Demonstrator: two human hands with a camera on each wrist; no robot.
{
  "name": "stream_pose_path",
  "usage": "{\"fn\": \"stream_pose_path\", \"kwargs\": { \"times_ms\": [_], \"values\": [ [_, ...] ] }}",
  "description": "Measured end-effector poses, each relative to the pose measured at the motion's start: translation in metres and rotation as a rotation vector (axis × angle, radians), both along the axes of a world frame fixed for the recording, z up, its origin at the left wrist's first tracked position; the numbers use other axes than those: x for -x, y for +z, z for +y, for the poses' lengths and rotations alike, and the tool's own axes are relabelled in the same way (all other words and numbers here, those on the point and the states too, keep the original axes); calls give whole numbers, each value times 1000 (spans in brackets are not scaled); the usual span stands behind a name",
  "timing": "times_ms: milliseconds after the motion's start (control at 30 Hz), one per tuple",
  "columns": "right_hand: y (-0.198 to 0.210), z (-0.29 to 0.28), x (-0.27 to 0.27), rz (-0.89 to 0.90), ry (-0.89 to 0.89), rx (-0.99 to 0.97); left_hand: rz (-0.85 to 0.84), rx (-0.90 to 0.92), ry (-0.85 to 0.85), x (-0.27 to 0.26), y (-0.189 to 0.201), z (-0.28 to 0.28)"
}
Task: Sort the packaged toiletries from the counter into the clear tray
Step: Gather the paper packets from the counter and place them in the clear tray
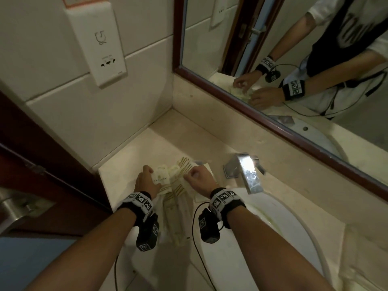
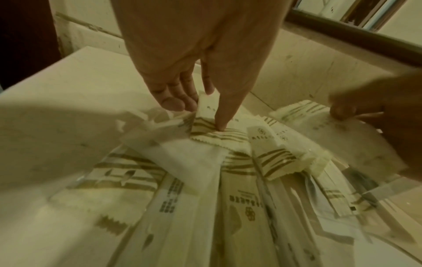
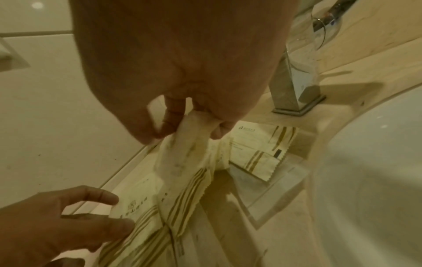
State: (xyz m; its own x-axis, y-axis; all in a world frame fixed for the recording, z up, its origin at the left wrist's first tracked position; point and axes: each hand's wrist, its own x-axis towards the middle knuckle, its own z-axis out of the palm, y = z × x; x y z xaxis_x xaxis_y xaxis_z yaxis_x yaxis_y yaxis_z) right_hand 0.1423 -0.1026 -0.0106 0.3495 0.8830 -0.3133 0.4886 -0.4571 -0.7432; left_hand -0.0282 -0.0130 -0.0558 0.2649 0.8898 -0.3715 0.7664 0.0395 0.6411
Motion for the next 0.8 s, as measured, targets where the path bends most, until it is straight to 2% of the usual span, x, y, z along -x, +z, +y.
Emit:
{"fn": "stream_pose_path", "kwargs": {
  "times_ms": [100, 233, 333, 467, 567, 800],
  "values": [
    [2, -5, -5, 19, -31, 41, -92, 52, 51, -2, 4, 0],
    [6, -11, -11, 72, -48, -39, -197, 161, 100, -7, 19, 3],
    [11, -15, -17, 124, -107, -39, -153, 81, 12, -10, 32, 6],
    [26, -26, -27, 240, -202, -48, -257, -25, 21, -25, 51, 5],
    [40, -36, -35, 277, -266, -61, -299, -32, 24, -37, 66, 2],
    [70, -96, -60, 147, -331, -138, -361, -3, -128, -86, 87, -27]
  ]
}}
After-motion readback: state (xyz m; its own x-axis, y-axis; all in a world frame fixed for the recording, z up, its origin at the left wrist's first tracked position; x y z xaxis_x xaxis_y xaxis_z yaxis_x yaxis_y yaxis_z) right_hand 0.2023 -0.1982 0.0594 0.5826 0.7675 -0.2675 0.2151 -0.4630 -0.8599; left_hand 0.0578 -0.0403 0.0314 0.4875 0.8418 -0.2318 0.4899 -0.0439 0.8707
